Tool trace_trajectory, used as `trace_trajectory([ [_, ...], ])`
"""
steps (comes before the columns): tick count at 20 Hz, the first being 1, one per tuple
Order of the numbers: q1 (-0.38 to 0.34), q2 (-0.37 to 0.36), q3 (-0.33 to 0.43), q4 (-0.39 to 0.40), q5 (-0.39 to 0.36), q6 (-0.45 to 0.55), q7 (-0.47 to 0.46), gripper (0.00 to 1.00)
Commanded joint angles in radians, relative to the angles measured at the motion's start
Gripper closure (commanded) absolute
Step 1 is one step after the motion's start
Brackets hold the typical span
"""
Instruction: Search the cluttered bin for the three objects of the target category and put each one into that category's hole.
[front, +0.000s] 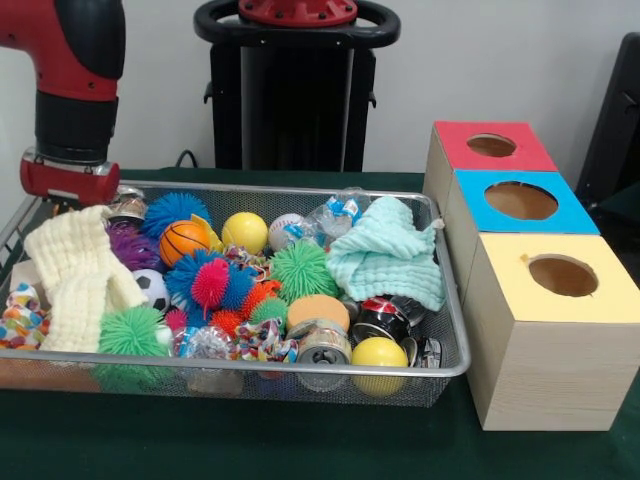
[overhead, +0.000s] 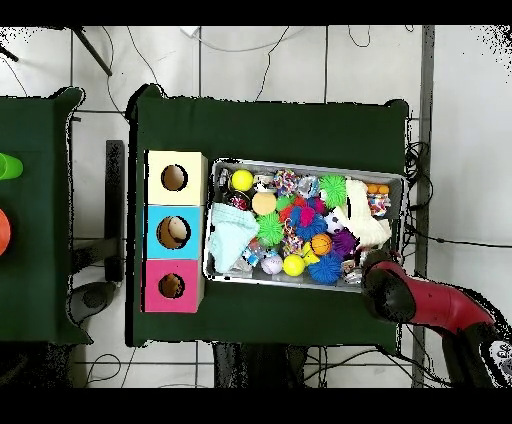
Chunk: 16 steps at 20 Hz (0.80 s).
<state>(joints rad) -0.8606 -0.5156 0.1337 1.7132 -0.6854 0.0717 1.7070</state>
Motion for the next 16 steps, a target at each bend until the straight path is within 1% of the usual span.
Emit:
trace_trajectory([
  [1, 0.012, 0.032, 0.012, 0.077, -0.026, 0.169, -0.017, 1.00],
  [4, 0.048, -0.065, 0.051, 0.070, 0.062, 0.337, -0.056, 1.00],
  [6, 0.089, -0.093, 0.062, 0.027, 0.112, 0.439, -0.060, 1.00],
  [9, 0.140, -0.079, 0.069, -0.049, 0.150, 0.516, -0.030, 1.00],
  [16, 0.227, -0.027, 0.058, -0.193, 0.188, 0.635, 0.026, 1.00],
])
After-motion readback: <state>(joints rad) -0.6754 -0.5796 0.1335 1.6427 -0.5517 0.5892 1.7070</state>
